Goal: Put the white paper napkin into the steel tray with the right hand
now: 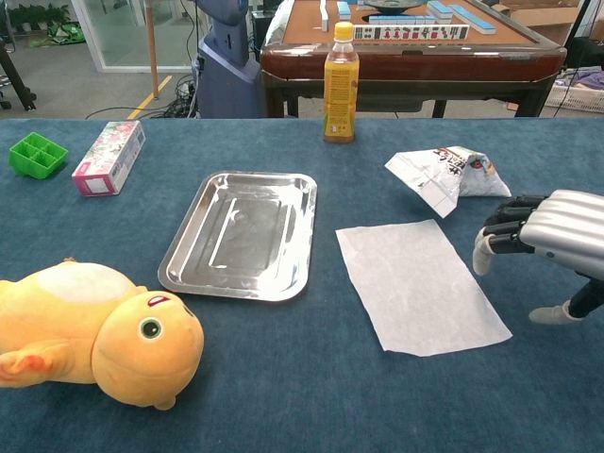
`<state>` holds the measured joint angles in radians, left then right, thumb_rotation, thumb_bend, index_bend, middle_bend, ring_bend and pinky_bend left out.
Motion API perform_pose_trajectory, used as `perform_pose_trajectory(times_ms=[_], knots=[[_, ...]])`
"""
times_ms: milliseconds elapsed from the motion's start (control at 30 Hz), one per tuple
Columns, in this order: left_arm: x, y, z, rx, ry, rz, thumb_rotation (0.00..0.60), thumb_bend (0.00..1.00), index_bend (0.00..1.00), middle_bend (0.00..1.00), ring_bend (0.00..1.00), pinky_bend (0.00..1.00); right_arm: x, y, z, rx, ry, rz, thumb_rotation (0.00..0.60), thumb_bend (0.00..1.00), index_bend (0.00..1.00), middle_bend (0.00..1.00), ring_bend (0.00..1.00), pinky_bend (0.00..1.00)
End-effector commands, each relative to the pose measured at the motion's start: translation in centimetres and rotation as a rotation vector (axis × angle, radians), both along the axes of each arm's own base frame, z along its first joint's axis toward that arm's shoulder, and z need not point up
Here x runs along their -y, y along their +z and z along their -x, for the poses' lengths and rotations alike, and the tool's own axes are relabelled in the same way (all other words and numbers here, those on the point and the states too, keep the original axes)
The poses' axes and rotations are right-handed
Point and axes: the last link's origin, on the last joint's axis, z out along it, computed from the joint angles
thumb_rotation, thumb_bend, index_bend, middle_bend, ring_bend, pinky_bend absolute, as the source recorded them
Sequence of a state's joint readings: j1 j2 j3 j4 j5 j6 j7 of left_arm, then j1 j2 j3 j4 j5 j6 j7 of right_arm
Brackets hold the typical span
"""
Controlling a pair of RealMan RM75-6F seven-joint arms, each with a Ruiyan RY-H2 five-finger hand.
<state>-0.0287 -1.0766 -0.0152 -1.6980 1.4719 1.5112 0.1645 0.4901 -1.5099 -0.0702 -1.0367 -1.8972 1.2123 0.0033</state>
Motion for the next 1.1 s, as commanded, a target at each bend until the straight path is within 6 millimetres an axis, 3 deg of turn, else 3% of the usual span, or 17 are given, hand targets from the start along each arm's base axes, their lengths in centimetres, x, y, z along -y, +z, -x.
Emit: perform_pose_trajectory(times_ms=[33, 833, 1100], knots=[[0.0, 0.1, 0.1, 0.000, 0.003, -0.002, 0.600, 0.22, 0.15, 0.02, 0.08, 0.03, 0.3, -0.7, -0.3, 0.009, 0.012, -0.011, 0.600, 0.12, 0.40, 0.34, 0.22, 0.22], [0.3, 0.3, 1.0, 0.008, 0.023, -0.003, 0.600, 0.22, 0.15, 0.02, 0.08, 0.03, 1.4, -3.3, -1.8, 0.024, 0.059, -0.032, 0.600, 0.15, 0.41, 0.34, 0.22, 0.22], [0.4, 0.4, 1.2, 0.012, 0.025, -0.001, 0.600, 0.22, 0.15, 0.02, 0.08, 0.03, 1.5, -3.7, -2.2, 0.044, 0.075, -0.041, 0.600, 0.29, 0.42, 0.34, 0.22, 0.22]])
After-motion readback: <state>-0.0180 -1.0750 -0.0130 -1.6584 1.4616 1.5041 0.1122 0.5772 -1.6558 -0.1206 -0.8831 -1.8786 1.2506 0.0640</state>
